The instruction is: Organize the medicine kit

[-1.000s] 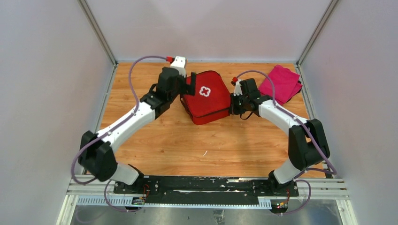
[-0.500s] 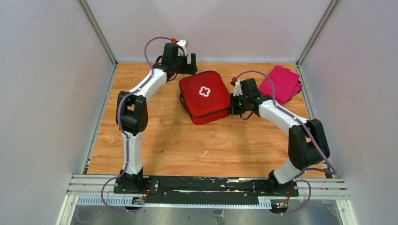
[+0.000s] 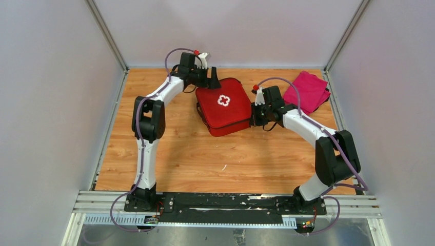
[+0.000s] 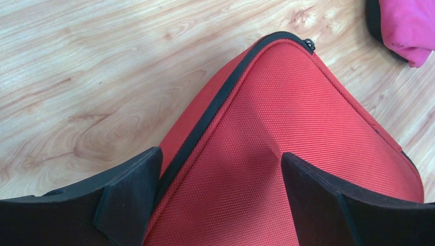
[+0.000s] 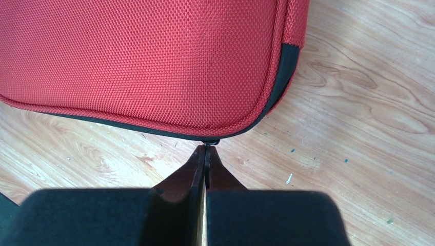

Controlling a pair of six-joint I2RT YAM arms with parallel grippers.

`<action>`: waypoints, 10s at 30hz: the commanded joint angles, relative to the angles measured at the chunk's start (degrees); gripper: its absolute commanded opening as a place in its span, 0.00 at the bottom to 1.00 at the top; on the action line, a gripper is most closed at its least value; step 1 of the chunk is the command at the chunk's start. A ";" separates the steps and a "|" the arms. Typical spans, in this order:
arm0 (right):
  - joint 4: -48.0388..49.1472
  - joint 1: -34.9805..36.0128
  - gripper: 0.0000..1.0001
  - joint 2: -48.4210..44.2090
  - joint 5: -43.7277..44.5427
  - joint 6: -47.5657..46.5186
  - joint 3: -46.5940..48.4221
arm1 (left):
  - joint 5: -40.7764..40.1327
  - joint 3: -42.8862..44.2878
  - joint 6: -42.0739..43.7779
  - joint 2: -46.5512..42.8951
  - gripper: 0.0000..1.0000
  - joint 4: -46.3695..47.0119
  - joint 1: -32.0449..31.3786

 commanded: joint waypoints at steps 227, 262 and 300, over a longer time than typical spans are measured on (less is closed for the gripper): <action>-15.19 -5.02 0.00 8.51 -5.01 -5.95 9.98 | -54.66 -46.38 12.64 -33.22 0.49 1.00 -34.47; 7.75 11.24 0.00 -4.76 -17.14 14.24 -7.01 | -45.38 -46.85 8.09 -33.81 0.43 4.23 -31.97; 6.61 -18.93 0.00 -3.72 -14.76 15.96 -4.20 | -32.15 -44.13 -2.89 -44.48 0.92 11.42 -13.32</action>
